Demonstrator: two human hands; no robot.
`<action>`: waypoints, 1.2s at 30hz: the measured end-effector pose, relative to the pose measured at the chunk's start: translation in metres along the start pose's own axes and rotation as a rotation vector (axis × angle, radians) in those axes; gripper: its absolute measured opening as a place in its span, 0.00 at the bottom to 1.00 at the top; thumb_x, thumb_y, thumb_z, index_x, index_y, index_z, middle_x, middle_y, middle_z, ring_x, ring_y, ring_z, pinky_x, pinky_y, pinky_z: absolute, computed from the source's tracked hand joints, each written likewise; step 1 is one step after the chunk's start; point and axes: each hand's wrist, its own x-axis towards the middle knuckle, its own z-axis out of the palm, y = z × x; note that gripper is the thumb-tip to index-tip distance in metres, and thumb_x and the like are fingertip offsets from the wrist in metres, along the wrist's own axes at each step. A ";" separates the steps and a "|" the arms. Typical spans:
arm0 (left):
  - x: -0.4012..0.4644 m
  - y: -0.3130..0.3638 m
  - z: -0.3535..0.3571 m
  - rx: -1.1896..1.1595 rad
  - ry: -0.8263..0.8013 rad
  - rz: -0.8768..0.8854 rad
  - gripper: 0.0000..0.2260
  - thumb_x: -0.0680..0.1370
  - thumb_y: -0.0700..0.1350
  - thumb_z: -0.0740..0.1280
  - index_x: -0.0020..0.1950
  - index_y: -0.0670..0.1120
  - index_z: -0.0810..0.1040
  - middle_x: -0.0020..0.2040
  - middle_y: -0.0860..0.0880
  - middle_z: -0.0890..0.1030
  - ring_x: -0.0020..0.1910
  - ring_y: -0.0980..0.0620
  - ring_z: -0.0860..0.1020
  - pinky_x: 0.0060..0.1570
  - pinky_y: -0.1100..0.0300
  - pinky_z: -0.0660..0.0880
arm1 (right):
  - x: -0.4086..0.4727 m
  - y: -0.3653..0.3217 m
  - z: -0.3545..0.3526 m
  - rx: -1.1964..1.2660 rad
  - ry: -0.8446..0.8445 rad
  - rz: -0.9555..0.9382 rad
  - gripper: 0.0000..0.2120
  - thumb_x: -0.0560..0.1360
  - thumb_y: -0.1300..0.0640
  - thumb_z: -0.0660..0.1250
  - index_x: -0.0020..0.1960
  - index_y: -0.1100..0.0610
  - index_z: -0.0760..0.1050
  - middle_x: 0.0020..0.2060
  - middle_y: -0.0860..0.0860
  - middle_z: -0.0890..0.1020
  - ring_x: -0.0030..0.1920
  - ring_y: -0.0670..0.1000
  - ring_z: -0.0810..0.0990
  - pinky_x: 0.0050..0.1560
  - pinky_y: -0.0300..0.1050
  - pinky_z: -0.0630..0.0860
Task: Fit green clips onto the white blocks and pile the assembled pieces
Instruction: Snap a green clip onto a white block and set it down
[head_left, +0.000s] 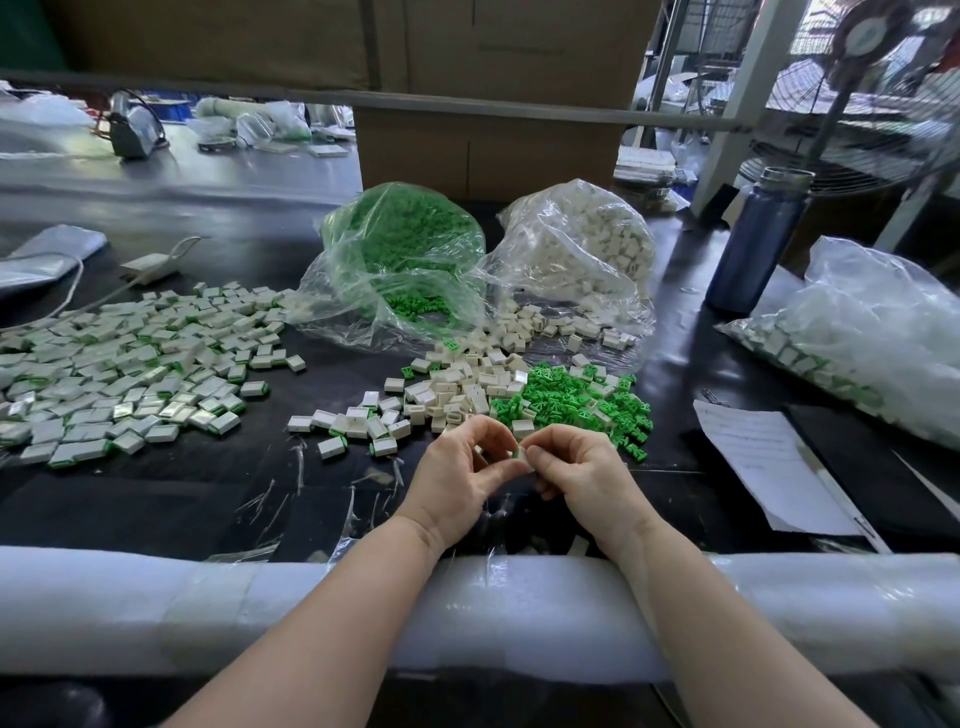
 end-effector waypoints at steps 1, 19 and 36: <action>0.000 0.000 0.000 0.006 -0.003 0.000 0.09 0.71 0.40 0.73 0.40 0.51 0.75 0.37 0.54 0.76 0.29 0.64 0.70 0.34 0.71 0.70 | 0.000 0.000 0.000 -0.006 0.000 0.001 0.10 0.76 0.68 0.63 0.39 0.58 0.77 0.30 0.50 0.77 0.28 0.43 0.73 0.31 0.35 0.73; 0.000 -0.004 0.003 0.050 -0.023 0.004 0.10 0.73 0.40 0.71 0.38 0.50 0.72 0.32 0.53 0.73 0.29 0.59 0.69 0.32 0.67 0.69 | 0.004 0.004 -0.001 0.043 0.096 0.000 0.09 0.75 0.68 0.63 0.40 0.59 0.79 0.29 0.50 0.78 0.27 0.43 0.74 0.29 0.35 0.74; 0.002 -0.002 -0.001 0.006 0.069 -0.070 0.05 0.73 0.42 0.71 0.38 0.50 0.78 0.34 0.53 0.79 0.32 0.57 0.74 0.35 0.62 0.74 | 0.003 0.005 -0.004 0.021 0.112 -0.054 0.09 0.72 0.66 0.69 0.39 0.53 0.80 0.33 0.49 0.82 0.34 0.46 0.79 0.36 0.39 0.76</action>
